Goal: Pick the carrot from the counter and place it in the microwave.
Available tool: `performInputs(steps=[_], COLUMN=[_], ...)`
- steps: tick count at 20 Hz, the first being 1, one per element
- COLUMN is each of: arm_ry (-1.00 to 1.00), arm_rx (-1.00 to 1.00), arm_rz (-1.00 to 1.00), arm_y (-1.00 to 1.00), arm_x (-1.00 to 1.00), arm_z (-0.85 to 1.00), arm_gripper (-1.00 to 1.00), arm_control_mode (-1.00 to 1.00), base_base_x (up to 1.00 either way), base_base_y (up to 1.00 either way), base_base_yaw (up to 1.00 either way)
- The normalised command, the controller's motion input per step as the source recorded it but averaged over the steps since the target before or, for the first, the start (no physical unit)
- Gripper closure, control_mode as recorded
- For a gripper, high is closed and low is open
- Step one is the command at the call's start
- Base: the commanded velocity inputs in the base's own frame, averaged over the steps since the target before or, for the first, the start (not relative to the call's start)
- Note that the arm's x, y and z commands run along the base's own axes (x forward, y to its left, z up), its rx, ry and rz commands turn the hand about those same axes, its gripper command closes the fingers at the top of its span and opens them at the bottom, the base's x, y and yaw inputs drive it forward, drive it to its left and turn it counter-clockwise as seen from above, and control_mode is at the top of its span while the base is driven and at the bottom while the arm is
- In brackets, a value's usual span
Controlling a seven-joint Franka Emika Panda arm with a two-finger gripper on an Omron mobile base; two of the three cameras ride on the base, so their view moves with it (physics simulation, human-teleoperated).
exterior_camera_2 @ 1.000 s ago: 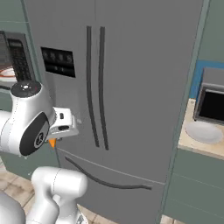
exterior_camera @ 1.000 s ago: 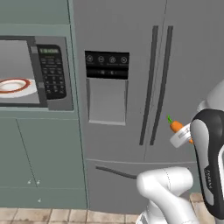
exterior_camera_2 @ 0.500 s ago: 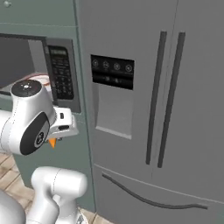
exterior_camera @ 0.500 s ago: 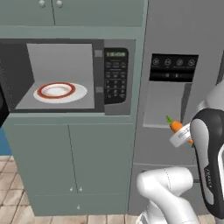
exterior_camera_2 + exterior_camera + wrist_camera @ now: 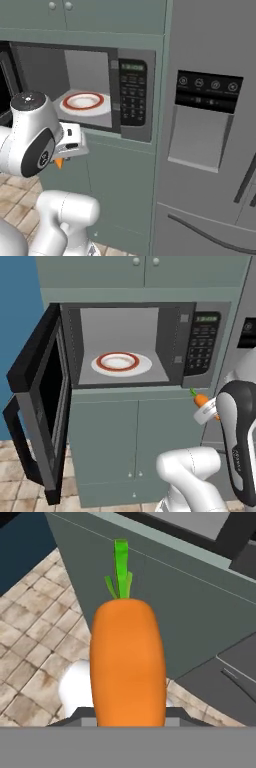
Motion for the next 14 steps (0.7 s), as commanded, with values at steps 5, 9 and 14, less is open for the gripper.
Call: performInputs(steps=[5,9,14], arm_ry=[0.00,0.00,0.00], arm_rx=[0.00,0.00,0.00], arm_rz=[0.00,0.00,0.00], arm_y=[0.00,0.00,0.00], arm_x=[0.00,0.00,0.00], arm_z=[0.00,0.00,0.00], arm_gripper=[1.00,1.00,1.00], arm_control_mode=[1.00,1.00,1.00], base_base_x=[0.45,0.70,0.60], base_base_y=[0.19,0.03,0.12], base_base_yaw=[-0.07,-0.02,0.00])
